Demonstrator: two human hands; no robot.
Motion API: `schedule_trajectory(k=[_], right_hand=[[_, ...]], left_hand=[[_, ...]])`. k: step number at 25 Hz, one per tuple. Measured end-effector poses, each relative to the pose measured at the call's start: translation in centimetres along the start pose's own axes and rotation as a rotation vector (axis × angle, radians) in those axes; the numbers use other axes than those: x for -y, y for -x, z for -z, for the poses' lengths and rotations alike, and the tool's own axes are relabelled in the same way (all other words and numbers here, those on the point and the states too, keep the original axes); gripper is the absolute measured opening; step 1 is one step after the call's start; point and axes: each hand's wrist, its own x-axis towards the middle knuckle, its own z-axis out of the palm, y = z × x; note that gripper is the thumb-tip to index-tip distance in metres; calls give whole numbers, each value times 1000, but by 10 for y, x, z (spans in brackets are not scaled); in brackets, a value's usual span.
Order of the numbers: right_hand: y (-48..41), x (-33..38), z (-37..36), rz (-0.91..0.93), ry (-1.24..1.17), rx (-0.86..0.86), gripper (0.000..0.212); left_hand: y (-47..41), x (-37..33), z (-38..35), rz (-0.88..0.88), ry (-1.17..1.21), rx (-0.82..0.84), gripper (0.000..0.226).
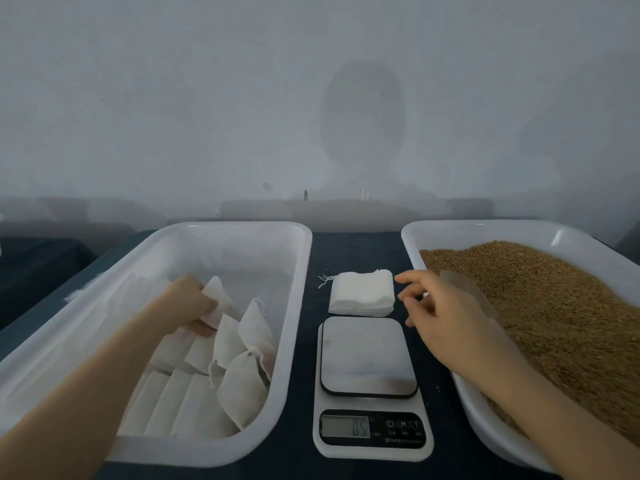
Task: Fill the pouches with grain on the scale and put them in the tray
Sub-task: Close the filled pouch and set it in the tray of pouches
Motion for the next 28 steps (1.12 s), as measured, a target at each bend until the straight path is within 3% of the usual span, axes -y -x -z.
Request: schedule_trajectory(k=[3, 5, 7, 9, 14, 18, 21, 23, 25, 28], right_hand=[[0, -2, -2, 0, -20, -7, 30], [-1, -4, -3, 2, -17, -7, 30], [-1, -6, -4, 6, -3, 2, 30], [-2, -7, -5, 2, 2, 4, 30], [-3, -10, -6, -24, -11, -15, 29], [-5, -11, -6, -29, -23, -3, 27], [-5, -10, -6, -2, -5, 2, 26], [-6, -9, -7, 15, 2, 3, 28], [-6, -7, -7, 17, 6, 5, 30], [-6, -6, -8, 6, 3, 10, 30]], left_hand=[[0, -3, 4, 29, -14, -27, 10], [7, -15, 6, -3, -203, -136, 23], [16, -36, 2, -150, -516, -393, 30], [31, -69, -12, -335, -650, -503, 32], [47, -146, -86, -734, -785, -158, 25], [44, -165, -139, -583, -887, 208, 39], [49, -175, -153, -427, -930, 396, 26], [55, -177, -151, -430, -905, 387, 30], [50, -172, -157, -507, -862, 267, 10], [48, -164, -158, -600, -855, 127, 15]])
